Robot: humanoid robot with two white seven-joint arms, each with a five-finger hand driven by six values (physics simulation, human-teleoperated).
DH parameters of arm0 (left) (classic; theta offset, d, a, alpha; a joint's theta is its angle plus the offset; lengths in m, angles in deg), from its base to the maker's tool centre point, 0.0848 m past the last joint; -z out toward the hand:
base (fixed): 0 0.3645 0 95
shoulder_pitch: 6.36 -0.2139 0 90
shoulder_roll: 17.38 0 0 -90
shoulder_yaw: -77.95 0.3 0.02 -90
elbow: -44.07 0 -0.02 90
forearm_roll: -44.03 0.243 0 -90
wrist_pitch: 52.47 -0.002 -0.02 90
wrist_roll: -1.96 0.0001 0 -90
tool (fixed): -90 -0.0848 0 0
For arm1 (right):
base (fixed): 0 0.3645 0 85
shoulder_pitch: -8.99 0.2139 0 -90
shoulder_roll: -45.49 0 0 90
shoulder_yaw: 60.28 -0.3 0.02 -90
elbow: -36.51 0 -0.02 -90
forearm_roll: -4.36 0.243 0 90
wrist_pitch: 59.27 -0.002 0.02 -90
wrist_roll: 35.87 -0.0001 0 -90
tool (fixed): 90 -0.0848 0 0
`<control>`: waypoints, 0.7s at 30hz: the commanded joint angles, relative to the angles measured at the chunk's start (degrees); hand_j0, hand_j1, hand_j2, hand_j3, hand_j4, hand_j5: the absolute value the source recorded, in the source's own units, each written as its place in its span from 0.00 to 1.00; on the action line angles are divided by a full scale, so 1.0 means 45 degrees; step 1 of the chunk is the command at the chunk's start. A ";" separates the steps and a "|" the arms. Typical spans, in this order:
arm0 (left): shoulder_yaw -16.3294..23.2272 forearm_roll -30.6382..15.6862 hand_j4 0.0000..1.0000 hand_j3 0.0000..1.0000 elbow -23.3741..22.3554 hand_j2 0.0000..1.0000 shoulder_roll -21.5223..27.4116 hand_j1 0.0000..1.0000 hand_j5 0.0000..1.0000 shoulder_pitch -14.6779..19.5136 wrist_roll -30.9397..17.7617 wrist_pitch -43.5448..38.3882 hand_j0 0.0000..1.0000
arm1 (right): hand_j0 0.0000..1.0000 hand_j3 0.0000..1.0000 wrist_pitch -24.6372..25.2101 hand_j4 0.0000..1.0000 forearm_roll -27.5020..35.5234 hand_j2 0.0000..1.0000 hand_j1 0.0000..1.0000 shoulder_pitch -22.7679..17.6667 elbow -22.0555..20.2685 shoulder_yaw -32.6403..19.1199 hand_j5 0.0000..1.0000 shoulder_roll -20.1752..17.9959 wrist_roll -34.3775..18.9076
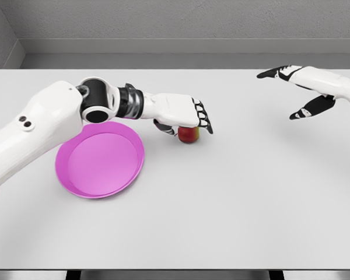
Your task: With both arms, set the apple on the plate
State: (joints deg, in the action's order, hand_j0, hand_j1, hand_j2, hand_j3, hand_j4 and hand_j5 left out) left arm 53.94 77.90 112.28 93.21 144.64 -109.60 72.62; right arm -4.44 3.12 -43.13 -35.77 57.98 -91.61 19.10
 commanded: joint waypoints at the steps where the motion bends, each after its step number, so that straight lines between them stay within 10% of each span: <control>1: -0.0016 0.0147 0.87 0.87 -0.0314 0.87 -0.0162 0.87 0.87 0.0019 0.0006 -0.0021 0.87 | 1.00 1.00 0.0038 1.00 0.0099 1.00 1.00 0.0000 -0.0110 -0.0108 1.00 -0.0061 0.0006; 21: -0.0035 0.1104 0.87 0.87 -0.0705 0.87 -0.0475 0.87 0.87 -0.0117 0.0006 -0.0021 0.87 | 1.00 1.00 0.0038 1.00 0.0099 1.00 1.00 -0.0020 -0.0090 -0.0128 1.00 -0.0354 0.0006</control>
State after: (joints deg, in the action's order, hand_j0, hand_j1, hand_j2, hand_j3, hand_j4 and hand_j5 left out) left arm 53.87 82.78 109.04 91.15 144.11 -109.60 72.62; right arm -4.43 3.15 -43.13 -36.16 57.43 -93.13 19.10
